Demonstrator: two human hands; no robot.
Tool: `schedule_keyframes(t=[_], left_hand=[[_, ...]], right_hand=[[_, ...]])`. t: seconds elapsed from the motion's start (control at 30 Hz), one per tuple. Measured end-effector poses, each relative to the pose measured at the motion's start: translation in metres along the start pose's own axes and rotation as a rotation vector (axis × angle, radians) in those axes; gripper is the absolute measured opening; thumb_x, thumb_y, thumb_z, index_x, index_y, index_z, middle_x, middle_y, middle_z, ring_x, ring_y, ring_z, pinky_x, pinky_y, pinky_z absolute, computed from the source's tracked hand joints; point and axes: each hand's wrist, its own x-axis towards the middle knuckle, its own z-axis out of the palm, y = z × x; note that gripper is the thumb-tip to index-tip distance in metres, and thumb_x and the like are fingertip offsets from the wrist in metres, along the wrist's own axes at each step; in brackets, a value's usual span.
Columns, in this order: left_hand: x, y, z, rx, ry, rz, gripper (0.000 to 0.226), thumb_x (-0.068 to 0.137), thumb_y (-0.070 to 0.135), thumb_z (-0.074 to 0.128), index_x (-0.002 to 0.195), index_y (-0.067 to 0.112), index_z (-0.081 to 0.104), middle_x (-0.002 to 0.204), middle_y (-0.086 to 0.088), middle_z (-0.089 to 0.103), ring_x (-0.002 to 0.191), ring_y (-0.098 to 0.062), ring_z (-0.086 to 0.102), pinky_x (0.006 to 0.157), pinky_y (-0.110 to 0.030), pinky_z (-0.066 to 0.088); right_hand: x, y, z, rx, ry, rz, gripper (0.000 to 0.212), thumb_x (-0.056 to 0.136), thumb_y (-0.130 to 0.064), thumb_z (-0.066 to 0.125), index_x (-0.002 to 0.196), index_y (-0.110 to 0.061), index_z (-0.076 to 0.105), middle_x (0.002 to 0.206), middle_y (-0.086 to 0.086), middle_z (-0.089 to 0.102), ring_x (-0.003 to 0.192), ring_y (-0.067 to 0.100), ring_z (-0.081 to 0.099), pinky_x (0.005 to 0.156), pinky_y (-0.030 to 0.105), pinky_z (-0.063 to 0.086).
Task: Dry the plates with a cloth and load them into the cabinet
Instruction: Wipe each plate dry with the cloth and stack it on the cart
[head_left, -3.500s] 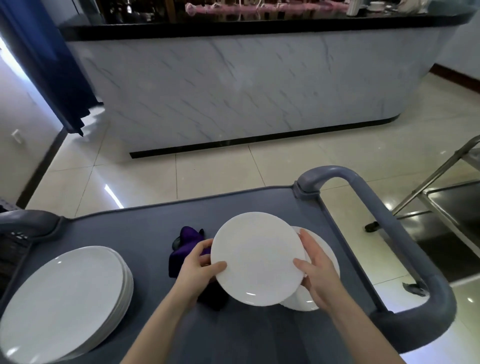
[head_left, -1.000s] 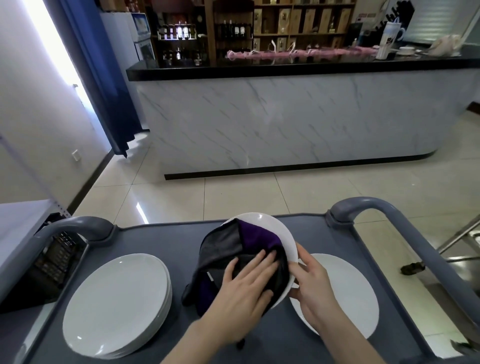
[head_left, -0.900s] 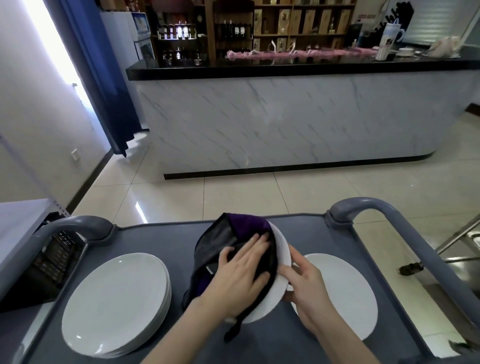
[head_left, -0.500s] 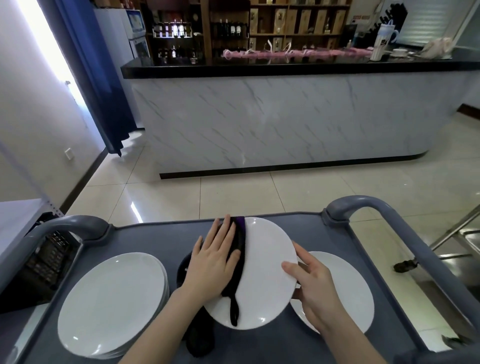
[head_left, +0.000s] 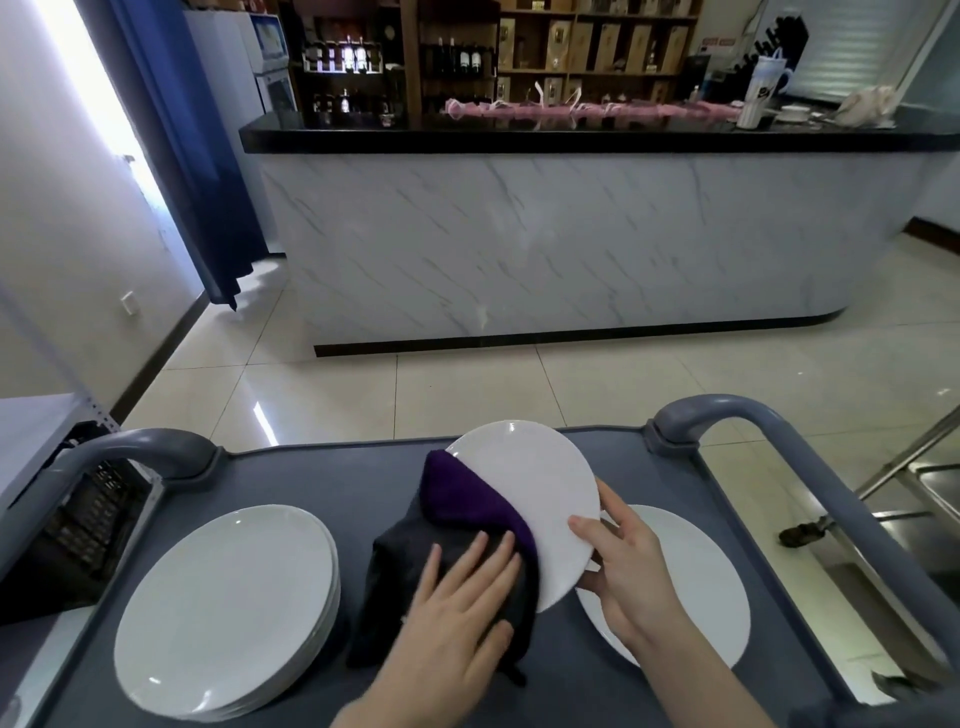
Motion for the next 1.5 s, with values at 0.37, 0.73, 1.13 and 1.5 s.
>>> schedule_keyframes(t=[0.37, 0.73, 1.13, 1.5], left_hand=[[0.046, 0.01, 0.006, -0.018, 0.017, 0.055, 0.058, 0.1, 0.038, 0.015, 0.151, 0.035, -0.011, 0.159, 0.024, -0.02, 0.146, 0.001, -0.021, 0.122, -0.037, -0.008], [0.101, -0.015, -0.033, 0.064, 0.215, -0.024, 0.052, 0.096, 0.051, 0.026, 0.144, 0.034, 0.035, 0.149, 0.015, 0.035, 0.141, -0.01, 0.025, 0.119, -0.039, 0.017], [0.056, -0.039, -0.007, -0.604, 0.441, -0.573, 0.012, 0.101, 0.033, 0.047, 0.091, 0.04, 0.046, 0.083, 0.015, 0.064, 0.079, 0.007, 0.058, 0.058, -0.014, 0.039], [0.05, -0.015, 0.005, -0.838, 0.519, -0.745, 0.009, 0.1, 0.029, 0.049, 0.091, 0.027, 0.049, 0.091, 0.006, 0.064, 0.082, -0.001, 0.058, 0.059, -0.013, 0.038]], right_hand=[[-0.006, -0.007, 0.005, -0.109, -0.102, -0.061, 0.044, 0.1, -0.004, 0.048, 0.12, -0.038, 0.069, 0.113, 0.004, 0.074, 0.104, 0.02, 0.071, 0.071, 0.031, 0.059], [-0.024, -0.002, -0.004, -0.177, -0.251, -0.096, 0.058, 0.095, 0.007, 0.05, 0.128, -0.039, 0.064, 0.122, 0.003, 0.071, 0.11, 0.02, 0.068, 0.072, 0.026, 0.056], [-0.017, -0.014, -0.033, -0.209, -0.149, -0.107, 0.052, 0.095, -0.001, 0.055, 0.119, -0.045, 0.067, 0.109, 0.006, 0.075, 0.091, 0.027, 0.073, 0.065, 0.041, 0.06], [-0.01, -0.012, -0.019, -0.058, 0.013, -0.195, 0.051, 0.098, -0.002, 0.053, 0.114, -0.049, 0.068, 0.109, -0.005, 0.075, 0.095, 0.012, 0.071, 0.066, 0.031, 0.059]])
